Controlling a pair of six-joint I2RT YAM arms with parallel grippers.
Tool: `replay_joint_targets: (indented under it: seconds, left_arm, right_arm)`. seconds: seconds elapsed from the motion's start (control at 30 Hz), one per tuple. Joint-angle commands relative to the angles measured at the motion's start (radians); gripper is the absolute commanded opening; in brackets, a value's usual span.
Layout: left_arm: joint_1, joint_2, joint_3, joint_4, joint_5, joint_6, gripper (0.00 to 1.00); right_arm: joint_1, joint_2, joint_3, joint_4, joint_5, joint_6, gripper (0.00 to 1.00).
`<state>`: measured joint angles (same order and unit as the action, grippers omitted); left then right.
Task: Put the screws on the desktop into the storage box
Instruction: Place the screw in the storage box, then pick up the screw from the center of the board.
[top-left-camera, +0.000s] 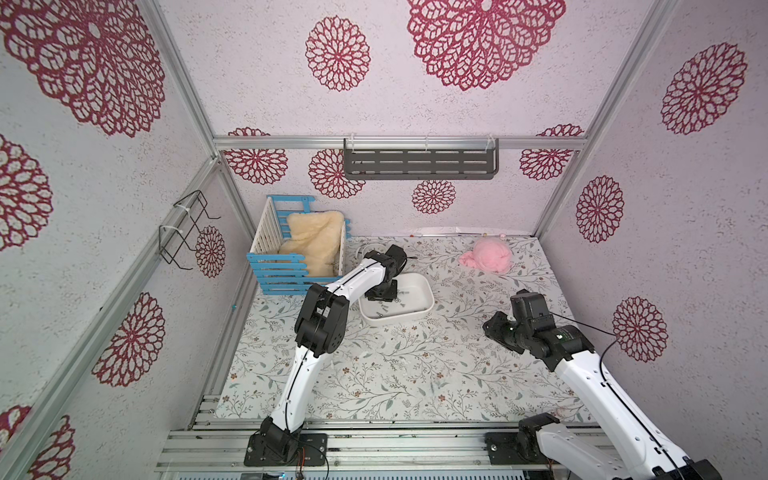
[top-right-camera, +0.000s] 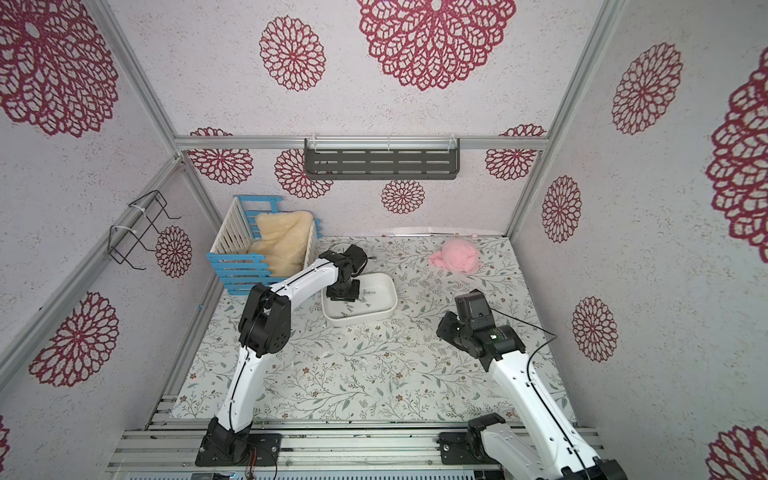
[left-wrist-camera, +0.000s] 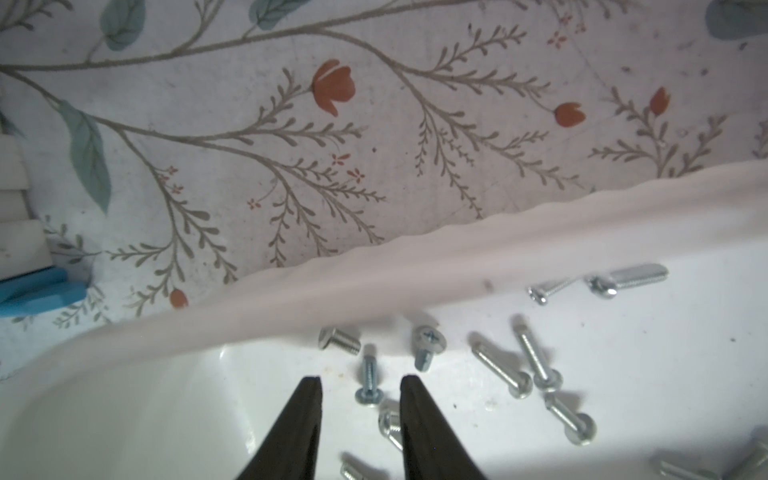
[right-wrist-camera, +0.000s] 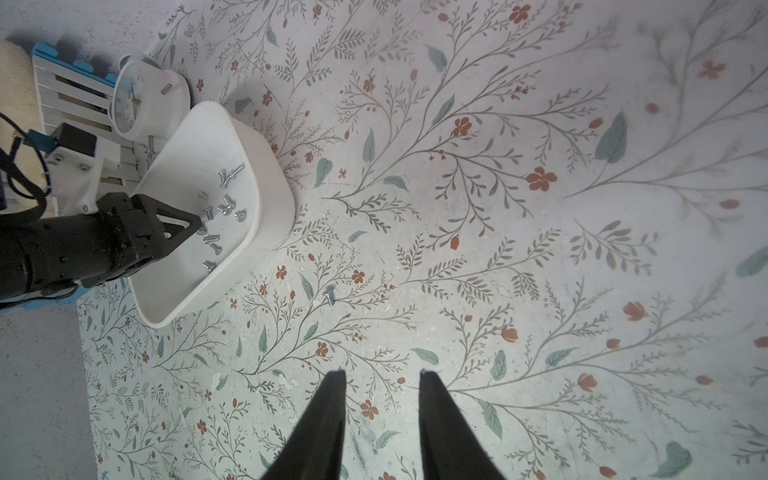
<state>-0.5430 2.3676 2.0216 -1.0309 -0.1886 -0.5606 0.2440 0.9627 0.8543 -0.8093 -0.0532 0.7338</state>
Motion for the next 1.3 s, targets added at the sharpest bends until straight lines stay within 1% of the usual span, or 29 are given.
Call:
replay_joint_targets:
  seconds: [0.0, 0.2, 0.3, 0.43, 0.67, 0.83, 0.97, 1.13, 1.27]
  left_arm:
    - [0.007, -0.147, -0.018, 0.002, 0.007, 0.001, 0.38]
    - [0.002, -0.386, -0.102, 0.002, 0.066, -0.002, 0.43]
    - [-0.003, -0.517, -0.174, 0.003, 0.054, -0.007, 0.46]
    - [-0.008, -0.661, -0.306, 0.005, 0.026, -0.016, 0.49]
    - [-0.009, -0.898, -0.572, 0.035, -0.039, -0.05, 0.49]
    - [-0.008, -1.005, -0.709, 0.046, -0.062, -0.068, 0.5]
    - [-0.008, -1.069, -0.782, 0.047, -0.059, -0.089, 0.5]
    - [-0.007, -1.133, -0.844, 0.046, -0.073, -0.096, 0.51]
    - [-0.005, -1.155, -0.869, 0.046, -0.083, -0.092, 0.52]
  right_arm:
    - [-0.003, 0.005, 0.035, 0.02, -0.015, -0.012, 0.34]
    - [0.01, 0.033, 0.026, 0.052, -0.043, 0.01, 0.34]
    - [0.035, 0.073, 0.029, 0.066, -0.036, 0.022, 0.34]
    - [0.075, 0.138, 0.028, 0.104, -0.025, 0.027, 0.34]
    - [0.128, 0.248, 0.036, 0.171, -0.022, 0.038, 0.34]
    - [0.167, 0.315, 0.038, 0.212, -0.026, 0.043, 0.35]
    - [0.2, 0.362, 0.052, 0.222, -0.019, 0.044, 0.35]
    - [0.22, 0.391, 0.066, 0.225, -0.012, 0.045, 0.35]
    - [0.225, 0.412, 0.08, 0.226, -0.01, 0.044, 0.35]
